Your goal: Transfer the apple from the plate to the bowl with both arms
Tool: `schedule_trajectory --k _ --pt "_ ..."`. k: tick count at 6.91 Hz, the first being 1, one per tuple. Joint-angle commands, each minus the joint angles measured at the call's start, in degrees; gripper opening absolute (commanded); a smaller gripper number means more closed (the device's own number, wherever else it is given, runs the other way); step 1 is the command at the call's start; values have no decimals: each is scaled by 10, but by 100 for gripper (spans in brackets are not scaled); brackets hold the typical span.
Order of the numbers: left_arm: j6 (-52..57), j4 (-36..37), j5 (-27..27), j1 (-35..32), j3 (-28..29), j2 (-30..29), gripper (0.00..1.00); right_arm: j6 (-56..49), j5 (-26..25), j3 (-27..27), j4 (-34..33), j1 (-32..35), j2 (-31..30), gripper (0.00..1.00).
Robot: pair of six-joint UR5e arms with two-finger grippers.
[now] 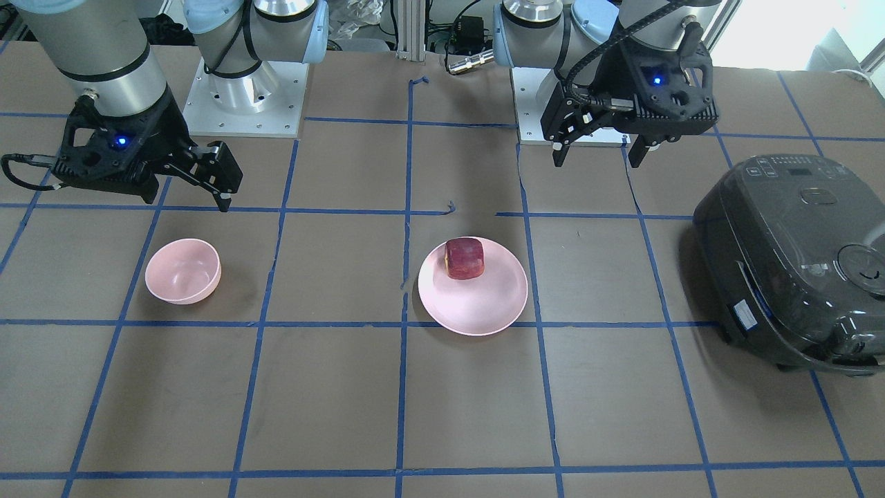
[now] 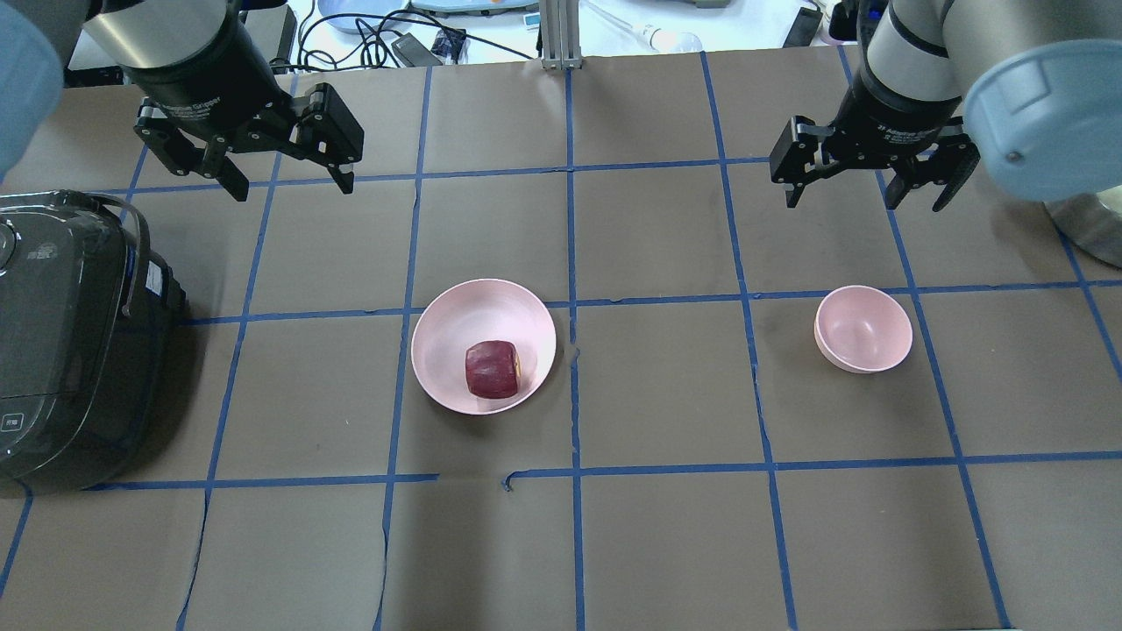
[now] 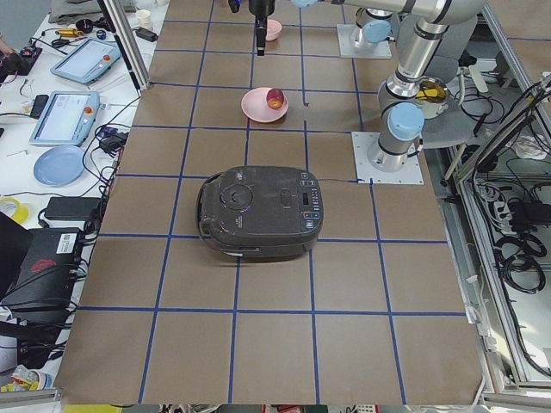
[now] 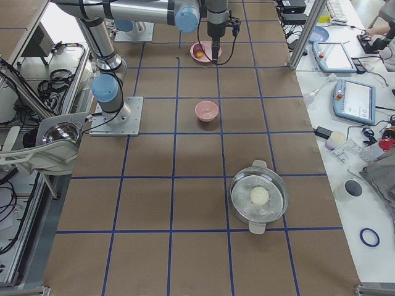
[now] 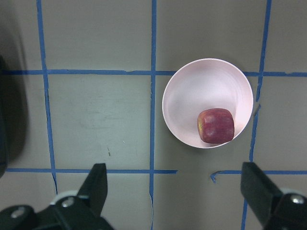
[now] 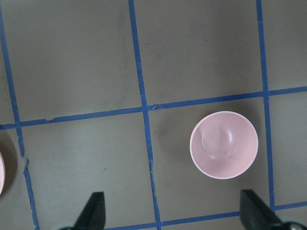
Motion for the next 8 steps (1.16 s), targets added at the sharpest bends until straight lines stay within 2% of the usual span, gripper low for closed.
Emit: schedule_trajectory --k 1,8 --pt "0 0 0 -1 0 0 100 -9 4 -1 21 0 4 100" --pt "-8 0 -7 -12 5 1 100 0 8 2 17 2 4 100"
